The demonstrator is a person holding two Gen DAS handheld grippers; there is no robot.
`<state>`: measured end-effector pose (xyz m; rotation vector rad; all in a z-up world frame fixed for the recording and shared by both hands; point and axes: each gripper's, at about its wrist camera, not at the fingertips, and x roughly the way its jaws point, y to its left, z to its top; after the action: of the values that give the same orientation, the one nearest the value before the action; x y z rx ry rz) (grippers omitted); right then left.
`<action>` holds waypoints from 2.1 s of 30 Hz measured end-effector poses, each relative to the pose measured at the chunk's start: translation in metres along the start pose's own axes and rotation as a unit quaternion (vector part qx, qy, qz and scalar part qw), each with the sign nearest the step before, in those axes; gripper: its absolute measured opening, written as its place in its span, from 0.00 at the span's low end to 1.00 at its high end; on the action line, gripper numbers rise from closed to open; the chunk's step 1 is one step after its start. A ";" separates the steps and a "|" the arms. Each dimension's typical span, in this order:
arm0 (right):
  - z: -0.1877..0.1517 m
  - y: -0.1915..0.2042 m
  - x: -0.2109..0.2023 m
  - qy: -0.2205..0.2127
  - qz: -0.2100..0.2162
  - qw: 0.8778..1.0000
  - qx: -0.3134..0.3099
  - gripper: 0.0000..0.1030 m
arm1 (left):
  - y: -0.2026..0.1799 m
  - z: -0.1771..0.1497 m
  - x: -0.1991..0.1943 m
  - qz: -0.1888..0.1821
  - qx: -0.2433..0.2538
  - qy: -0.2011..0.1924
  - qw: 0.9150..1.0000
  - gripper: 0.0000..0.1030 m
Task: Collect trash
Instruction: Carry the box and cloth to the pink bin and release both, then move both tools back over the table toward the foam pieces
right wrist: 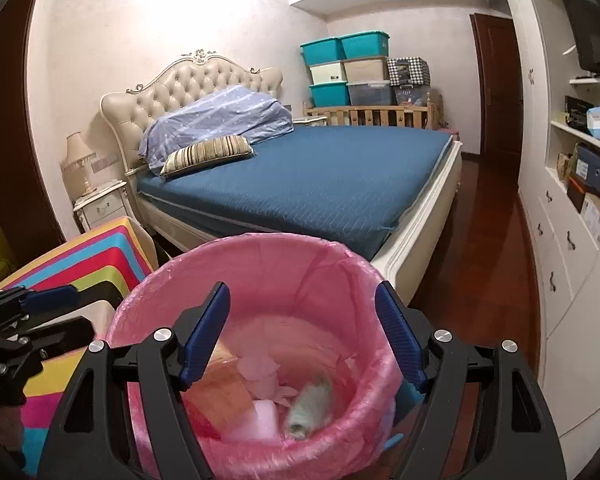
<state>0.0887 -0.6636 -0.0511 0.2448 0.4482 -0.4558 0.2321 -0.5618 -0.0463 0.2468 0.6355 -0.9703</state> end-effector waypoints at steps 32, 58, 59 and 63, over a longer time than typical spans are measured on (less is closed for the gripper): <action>-0.075 0.318 -0.090 0.069 0.230 0.956 -0.169 0.81 | 0.166 -0.177 -0.352 0.299 -0.147 -0.072 0.940 0.95; -0.145 0.517 -0.149 0.139 0.361 0.876 -0.287 0.82 | 0.256 -0.332 -0.463 0.409 -0.284 -0.014 0.867 0.95; -0.146 0.518 -0.148 0.144 0.364 0.874 -0.287 0.82 | 0.257 -0.330 -0.461 0.404 -0.283 -0.014 0.870 0.95; -0.147 0.516 -0.154 0.134 0.378 0.869 -0.291 0.51 | 0.265 -0.318 -0.449 0.402 -0.275 -0.010 0.873 0.95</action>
<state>0.1568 -0.1093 -0.0420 -0.1170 0.6941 0.4992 0.1462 0.0430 -0.0493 -0.0222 0.6767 0.0319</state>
